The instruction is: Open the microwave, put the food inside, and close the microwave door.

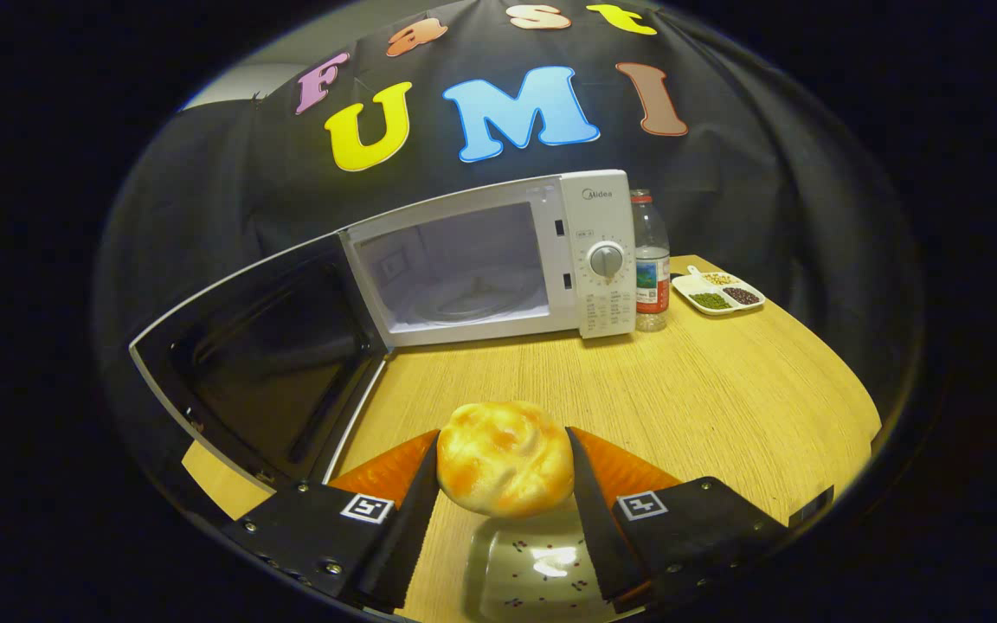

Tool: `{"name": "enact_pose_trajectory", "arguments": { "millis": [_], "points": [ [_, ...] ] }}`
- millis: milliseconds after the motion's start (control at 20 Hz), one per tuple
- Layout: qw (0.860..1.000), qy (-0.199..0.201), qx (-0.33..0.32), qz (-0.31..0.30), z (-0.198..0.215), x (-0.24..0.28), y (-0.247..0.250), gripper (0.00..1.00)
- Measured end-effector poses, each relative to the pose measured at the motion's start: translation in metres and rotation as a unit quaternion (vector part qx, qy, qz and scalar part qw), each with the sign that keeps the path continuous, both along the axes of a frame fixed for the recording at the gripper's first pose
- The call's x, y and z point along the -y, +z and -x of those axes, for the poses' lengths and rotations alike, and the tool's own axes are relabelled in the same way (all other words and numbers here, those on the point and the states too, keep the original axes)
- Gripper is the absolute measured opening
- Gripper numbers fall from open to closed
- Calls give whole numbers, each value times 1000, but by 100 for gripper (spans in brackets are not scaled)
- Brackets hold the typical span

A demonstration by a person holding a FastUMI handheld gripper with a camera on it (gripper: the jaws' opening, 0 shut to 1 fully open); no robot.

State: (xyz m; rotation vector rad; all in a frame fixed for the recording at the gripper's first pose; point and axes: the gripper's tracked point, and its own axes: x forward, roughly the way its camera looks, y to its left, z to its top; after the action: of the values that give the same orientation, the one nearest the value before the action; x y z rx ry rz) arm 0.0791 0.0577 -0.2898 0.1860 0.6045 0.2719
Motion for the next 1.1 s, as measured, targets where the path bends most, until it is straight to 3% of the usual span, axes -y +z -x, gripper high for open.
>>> {"name": "enact_pose_trajectory", "arguments": {
  "millis": [550,1100],
  "points": [
    [995,-5,4,-98,-89,-47,12,79],
    [984,-37,-5,-177,-175,-88,-2,79]
  ]
}}
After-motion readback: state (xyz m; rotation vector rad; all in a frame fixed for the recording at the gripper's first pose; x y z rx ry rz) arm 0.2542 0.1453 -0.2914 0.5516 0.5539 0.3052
